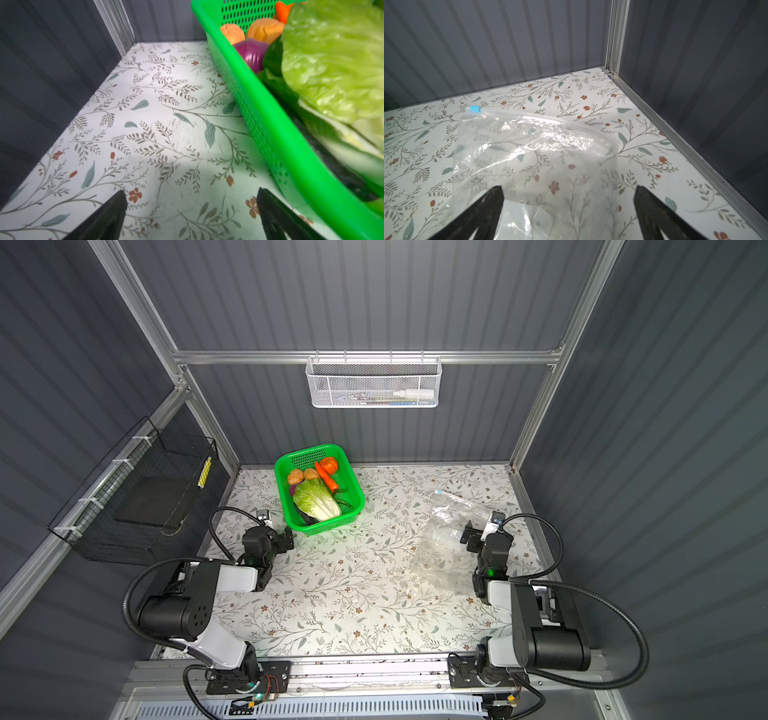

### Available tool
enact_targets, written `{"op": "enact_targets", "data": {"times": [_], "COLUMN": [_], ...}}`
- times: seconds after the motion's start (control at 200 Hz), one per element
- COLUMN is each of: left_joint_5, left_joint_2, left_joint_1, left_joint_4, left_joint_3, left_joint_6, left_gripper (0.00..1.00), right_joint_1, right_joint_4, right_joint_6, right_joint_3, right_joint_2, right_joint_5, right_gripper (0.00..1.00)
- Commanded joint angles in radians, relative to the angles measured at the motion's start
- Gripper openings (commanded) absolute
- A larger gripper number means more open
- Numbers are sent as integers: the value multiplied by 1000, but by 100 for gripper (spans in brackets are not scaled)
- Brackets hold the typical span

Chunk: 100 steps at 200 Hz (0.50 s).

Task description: Place the food in the zip-top bag and seal the zipper

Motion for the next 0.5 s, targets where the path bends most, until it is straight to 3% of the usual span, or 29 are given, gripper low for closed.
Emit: {"op": "enact_targets", "data": {"times": [0.0, 0.075, 0.13, 0.265, 0.345, 0.495], "left_joint_5": [-10, -11, -18, -52, -65, 110], "left_joint_2": [-78, -118, -148, -211, -215, -183], "left_joint_1": [9, 9, 8, 9, 9, 8], "left_joint_4": [-142, -225, -298, -558, -729, -933], "left_joint_3": [42, 66, 90, 215, 323, 528], "left_joint_6": [-1, -26, -52, -160, -244, -313], "left_gripper": [100, 99, 99, 99, 99, 99], "right_joint_1": [-5, -12, -32, -127, -161, -175], "right_joint_4": [-110, -232, -410, -738, -866, -1090], "right_joint_6": [3, 42, 140, 298, 309, 267], "right_joint_3": [40, 84, 156, 333, 429, 615], "right_joint_2": [-91, -152, -196, -217, -187, -83], "right_joint_5": [2, 31, 27, -200, -318, -434], "right_gripper": [99, 99, 99, 99, 99, 99]}}
